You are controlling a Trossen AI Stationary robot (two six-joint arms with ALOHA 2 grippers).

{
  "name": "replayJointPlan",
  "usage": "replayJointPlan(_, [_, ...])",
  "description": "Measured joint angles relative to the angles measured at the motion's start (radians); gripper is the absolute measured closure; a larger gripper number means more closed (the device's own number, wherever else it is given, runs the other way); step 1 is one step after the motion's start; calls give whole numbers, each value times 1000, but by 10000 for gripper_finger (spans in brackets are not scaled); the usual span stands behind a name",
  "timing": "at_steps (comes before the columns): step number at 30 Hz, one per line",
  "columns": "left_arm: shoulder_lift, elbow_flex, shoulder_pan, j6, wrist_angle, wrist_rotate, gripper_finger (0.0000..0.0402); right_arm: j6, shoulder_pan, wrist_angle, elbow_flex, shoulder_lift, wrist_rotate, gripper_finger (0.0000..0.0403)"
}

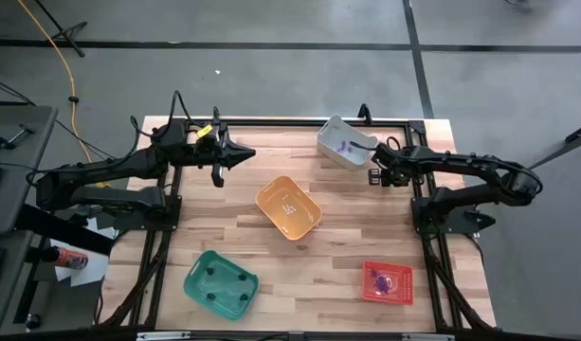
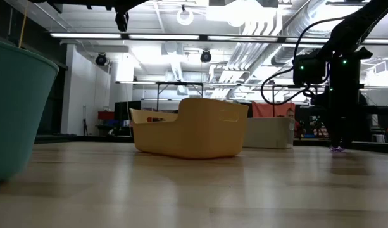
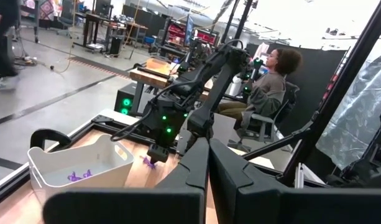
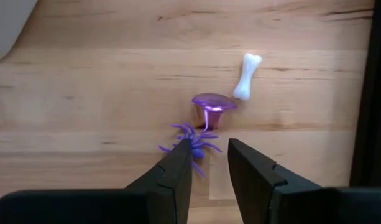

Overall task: Sort Halloween decoration
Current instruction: Put the purple spider toy into the orange bin

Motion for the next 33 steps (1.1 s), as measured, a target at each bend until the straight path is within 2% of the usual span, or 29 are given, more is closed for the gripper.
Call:
replayJointPlan(19, [0,0,0,0,-1,2,401,-27,-34,9,0,1,-65,306])
replayJointPlan(33, [0,0,0,-2,-1,7,401,-52,-41,28,4,71,-101,306])
